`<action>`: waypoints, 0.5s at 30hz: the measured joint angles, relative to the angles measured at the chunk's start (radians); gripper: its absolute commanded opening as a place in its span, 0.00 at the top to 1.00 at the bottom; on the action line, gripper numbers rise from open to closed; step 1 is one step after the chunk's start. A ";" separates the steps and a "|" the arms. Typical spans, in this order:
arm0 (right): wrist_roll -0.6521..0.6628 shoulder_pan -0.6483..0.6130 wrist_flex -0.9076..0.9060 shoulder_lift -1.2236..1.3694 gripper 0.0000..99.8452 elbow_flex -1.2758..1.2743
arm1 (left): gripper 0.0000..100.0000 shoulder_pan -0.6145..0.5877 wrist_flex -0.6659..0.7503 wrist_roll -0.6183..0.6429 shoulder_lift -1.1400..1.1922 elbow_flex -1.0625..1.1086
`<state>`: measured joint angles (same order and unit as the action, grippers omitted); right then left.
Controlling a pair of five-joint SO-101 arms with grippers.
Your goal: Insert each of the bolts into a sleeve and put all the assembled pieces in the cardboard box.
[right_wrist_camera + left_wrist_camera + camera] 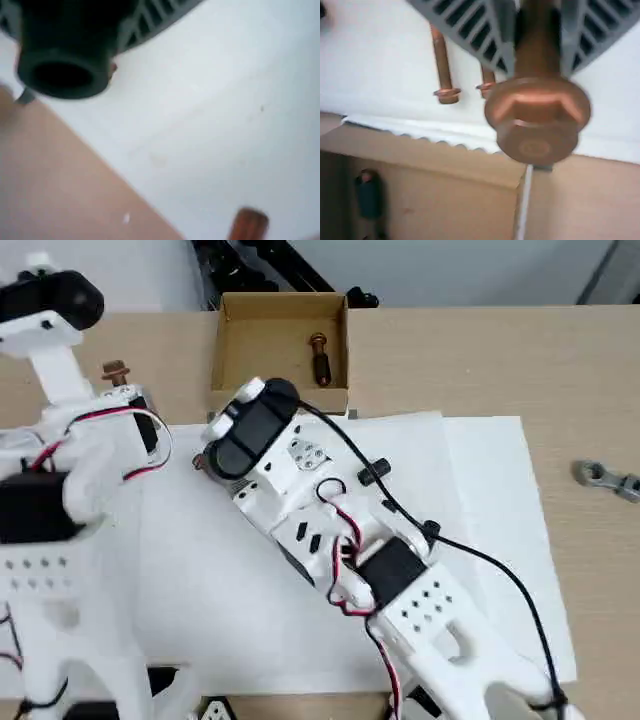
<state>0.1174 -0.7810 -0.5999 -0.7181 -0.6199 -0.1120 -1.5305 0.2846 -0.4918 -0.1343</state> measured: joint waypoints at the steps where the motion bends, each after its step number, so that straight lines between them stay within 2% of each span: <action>1: 0.003 0.002 0.000 -0.035 1.00 -0.015 | 0.99 0.009 0.000 0.002 -0.014 0.000; 8: 0.006 0.049 0.146 -0.305 1.00 -0.276 | 0.99 0.032 0.002 0.003 -0.040 0.000; 12: -0.063 0.087 0.307 -0.393 1.00 -0.462 | 0.99 0.032 0.002 0.048 -0.040 0.000; 15: -0.140 0.101 0.341 -0.419 1.00 -0.511 | 0.99 0.072 0.002 0.061 -0.040 0.000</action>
<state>-0.0222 -0.6797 -0.2593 -1.1370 -1.1308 -0.0399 -1.5290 0.3460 -0.5317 -0.1343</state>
